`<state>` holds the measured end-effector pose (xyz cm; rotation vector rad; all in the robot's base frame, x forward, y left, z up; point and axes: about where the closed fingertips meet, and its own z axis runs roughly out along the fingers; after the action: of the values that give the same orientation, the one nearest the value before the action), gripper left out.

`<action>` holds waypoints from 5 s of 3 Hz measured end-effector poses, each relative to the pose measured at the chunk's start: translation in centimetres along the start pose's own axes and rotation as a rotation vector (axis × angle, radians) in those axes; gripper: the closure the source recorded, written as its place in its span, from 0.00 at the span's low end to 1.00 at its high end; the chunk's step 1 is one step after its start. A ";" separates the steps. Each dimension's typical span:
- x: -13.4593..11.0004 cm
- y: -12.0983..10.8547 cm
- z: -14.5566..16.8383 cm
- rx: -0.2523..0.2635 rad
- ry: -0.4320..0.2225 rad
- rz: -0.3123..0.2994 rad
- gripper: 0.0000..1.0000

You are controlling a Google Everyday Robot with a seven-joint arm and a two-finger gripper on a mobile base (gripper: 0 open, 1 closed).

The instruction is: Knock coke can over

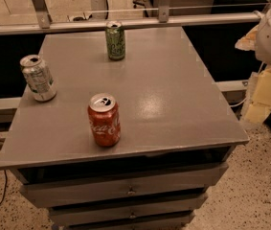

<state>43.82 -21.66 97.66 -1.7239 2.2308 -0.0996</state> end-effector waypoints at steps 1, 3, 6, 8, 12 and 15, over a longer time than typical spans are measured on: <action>0.0 0.0 0.0 0.000 0.000 0.000 0.00; -5.0 0.7 5.5 -0.090 -0.242 0.079 0.00; -18.5 5.1 12.1 -0.238 -0.780 0.148 0.00; -23.6 8.1 13.0 -0.256 -0.931 0.161 0.20; -21.0 4.3 12.5 -0.140 -0.866 0.230 1.00; -14.0 -3.7 12.5 -0.031 -0.443 0.038 1.00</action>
Offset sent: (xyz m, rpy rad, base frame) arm 0.0280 0.0563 -0.0444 0.2852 0.0330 0.0108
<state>53.98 -7.61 89.59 -1.5352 1.9415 0.2984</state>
